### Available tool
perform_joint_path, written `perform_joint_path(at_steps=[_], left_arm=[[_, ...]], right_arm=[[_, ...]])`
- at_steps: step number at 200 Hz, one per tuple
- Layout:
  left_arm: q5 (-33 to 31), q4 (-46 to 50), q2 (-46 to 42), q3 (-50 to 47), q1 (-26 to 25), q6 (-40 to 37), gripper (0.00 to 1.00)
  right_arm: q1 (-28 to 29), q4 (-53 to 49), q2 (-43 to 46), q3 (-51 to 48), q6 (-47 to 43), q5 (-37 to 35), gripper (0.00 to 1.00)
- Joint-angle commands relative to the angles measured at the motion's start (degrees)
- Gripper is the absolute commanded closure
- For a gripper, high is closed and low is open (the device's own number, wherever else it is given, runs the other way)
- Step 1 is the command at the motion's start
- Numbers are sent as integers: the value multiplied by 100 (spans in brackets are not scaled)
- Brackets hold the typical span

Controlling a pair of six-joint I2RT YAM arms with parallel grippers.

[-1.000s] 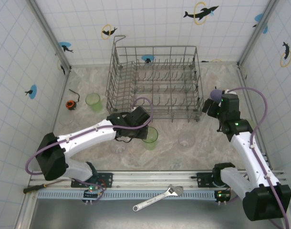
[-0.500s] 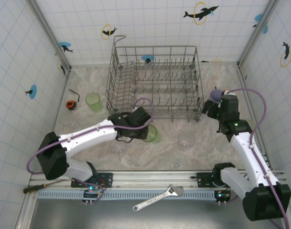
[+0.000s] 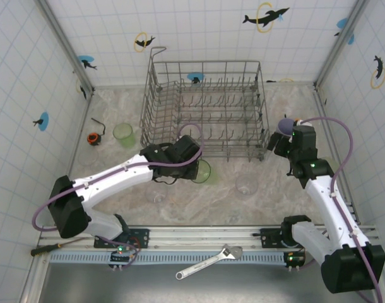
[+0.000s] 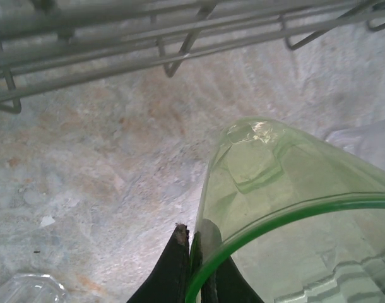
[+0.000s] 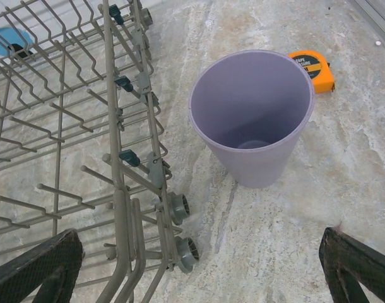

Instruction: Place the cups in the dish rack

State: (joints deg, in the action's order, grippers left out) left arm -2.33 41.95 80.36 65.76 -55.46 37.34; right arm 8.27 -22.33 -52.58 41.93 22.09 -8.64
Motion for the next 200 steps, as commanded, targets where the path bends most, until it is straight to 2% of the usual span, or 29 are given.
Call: perform_joint_path(at_steps=[1, 72, 99, 147, 200], left_arm=[[40, 152, -120, 491, -44, -137, 100], [294, 300, 258, 1544, -39, -244, 100], [615, 286, 542, 2243, -39, -344, 100], [593, 477, 946, 3251, -44, -582, 100], [630, 377, 1023, 3600, -43, -732, 100]], right_arm=[[8, 65, 124, 16, -14, 178, 0], [-49, 42, 136, 103, -68, 563, 0], [-124, 71, 116, 113, -101, 621, 0], [-217, 103, 25, 238, -55, 1002, 0], [-344, 80, -15, 526, -20, 1259, 0]])
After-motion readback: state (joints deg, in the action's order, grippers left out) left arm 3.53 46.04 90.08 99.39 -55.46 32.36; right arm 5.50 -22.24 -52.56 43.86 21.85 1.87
